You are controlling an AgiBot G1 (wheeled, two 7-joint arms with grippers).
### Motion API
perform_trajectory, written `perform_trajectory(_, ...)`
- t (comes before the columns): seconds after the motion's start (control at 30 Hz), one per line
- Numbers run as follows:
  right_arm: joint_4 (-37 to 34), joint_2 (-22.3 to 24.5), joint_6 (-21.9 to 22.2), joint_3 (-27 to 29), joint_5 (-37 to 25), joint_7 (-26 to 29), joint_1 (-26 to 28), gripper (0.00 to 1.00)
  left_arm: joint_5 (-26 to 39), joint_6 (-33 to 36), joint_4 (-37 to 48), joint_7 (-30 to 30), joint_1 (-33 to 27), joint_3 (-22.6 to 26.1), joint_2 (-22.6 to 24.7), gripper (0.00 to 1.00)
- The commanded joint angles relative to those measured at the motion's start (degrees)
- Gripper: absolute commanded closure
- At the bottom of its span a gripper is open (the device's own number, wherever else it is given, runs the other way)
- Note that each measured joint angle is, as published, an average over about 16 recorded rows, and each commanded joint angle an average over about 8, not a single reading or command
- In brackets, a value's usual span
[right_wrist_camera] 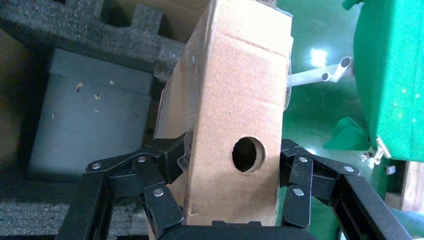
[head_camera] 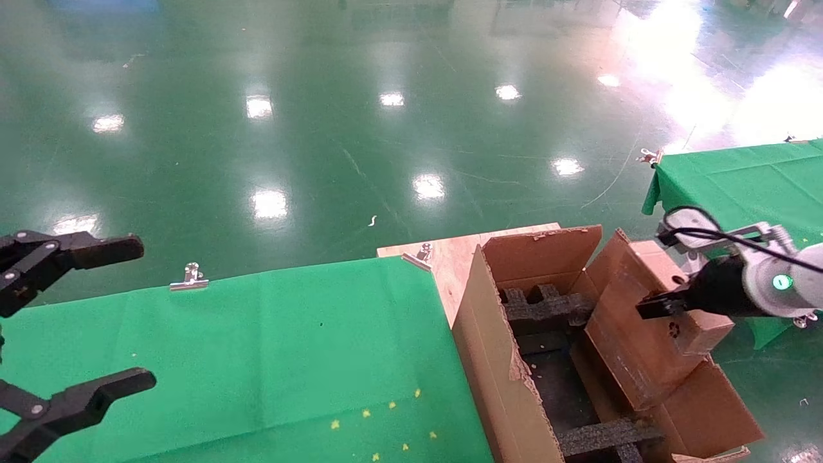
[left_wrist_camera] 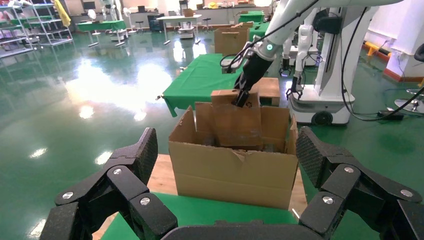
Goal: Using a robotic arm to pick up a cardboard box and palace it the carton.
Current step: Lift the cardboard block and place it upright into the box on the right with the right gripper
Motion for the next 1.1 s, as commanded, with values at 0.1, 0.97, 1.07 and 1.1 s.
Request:
perform_trajectory(0.1, 0.00, -1.27, 0.49, -0.62, -1.58, 1.63, -0.99, 1.00, 0.00, 0.00, 0.00, 0.00, 0.00, 0.00, 0.00, 0.00)
perform_trajectory(0.97, -0.15, -4.36, 12.54, -3.78, -14.95, 18.17, -12.77, 1.00, 0.00, 0.00, 0.00, 0.00, 0.00, 0.00, 0.00, 0.00)
perform_trajectory(1.07, -0.20, -4.83, 13.28, -3.97, -15.92, 19.88, -13.90, 1.00, 0.00, 0.00, 0.00, 0.00, 0.00, 0.00, 0.00, 0.00)
perform_trajectory(1.1, -0.21, -4.98, 13.54, -4.04, -16.21, 20.39, -14.28, 1.00, 0.00, 0.00, 0.00, 0.00, 0.00, 0.00, 0.00, 0.00)
